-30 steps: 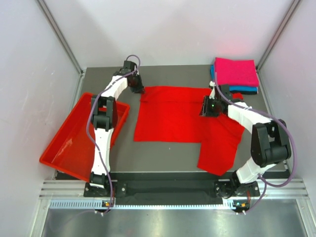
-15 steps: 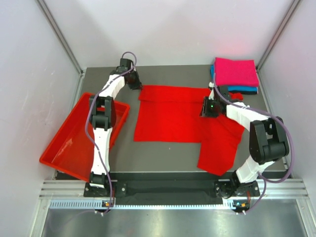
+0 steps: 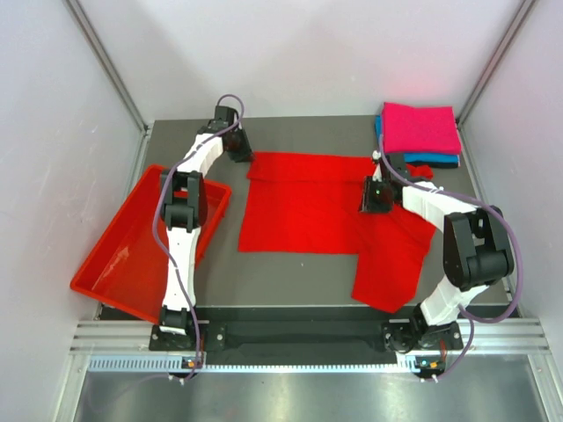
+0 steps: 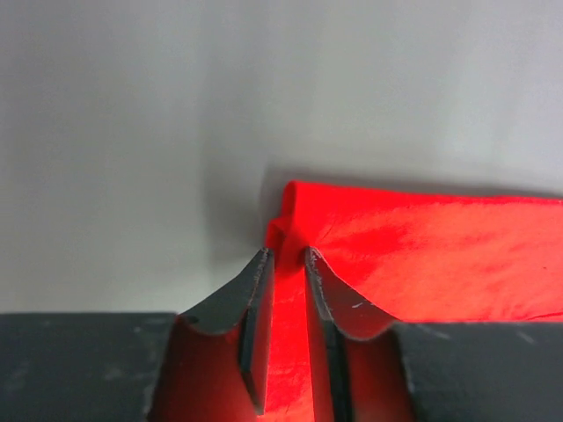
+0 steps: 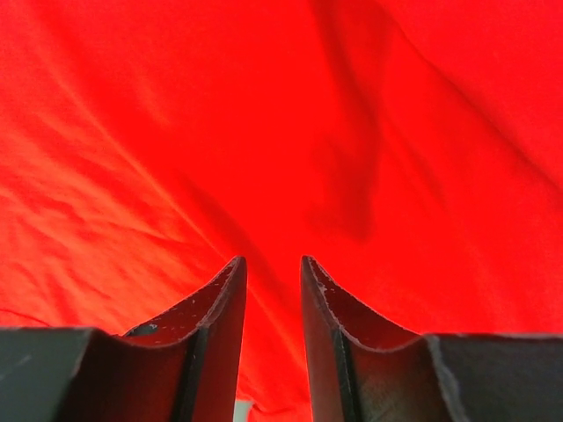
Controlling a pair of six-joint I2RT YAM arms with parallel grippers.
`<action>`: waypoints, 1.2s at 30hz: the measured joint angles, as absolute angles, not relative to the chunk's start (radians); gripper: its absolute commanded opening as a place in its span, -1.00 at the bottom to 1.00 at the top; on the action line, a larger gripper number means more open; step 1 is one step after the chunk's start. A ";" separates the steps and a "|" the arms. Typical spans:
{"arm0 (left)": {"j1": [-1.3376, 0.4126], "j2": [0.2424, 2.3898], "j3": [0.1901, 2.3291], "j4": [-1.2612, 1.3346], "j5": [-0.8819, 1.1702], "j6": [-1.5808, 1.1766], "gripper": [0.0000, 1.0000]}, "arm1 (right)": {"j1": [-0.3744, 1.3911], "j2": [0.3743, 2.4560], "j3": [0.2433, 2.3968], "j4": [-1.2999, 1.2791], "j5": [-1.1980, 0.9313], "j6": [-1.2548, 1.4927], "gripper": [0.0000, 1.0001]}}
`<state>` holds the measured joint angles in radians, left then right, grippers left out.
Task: Fold and stack the t-shirts
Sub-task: Fold the tshirt
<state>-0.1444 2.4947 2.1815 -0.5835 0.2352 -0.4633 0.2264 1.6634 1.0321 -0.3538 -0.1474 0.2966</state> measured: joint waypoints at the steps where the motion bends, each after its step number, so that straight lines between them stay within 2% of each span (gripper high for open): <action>1: -0.144 2.489 2.181 -0.590 0.221 -0.460 -0.46 | 0.226 1.663 1.032 -0.371 -0.141 0.295 -0.36; 8: -0.157 2.316 2.079 -0.608 0.190 -0.416 -0.43 | 0.276 1.626 1.024 -0.479 -0.069 0.302 -0.38; 13: -0.231 2.049 1.813 -0.578 0.189 -0.375 -0.44 | 0.366 1.530 0.957 -0.486 0.001 0.345 -0.38; 19: -0.429 1.790 1.452 -0.522 0.189 -0.367 -0.47 | 0.406 1.508 0.869 -0.435 0.057 0.392 -0.40; 23: -0.500 1.733 1.257 -0.494 0.191 -0.372 -0.50 | 0.438 1.508 0.828 -0.405 0.086 0.413 -0.40; 28: -0.490 1.728 1.062 -0.455 0.181 -0.395 -0.54 | 0.455 1.490 0.772 -0.376 0.106 0.448 -0.41; 36: -0.513 1.648 0.935 -0.440 0.102 -0.406 -0.59 | 0.512 1.368 0.661 -0.386 0.120 0.484 -0.40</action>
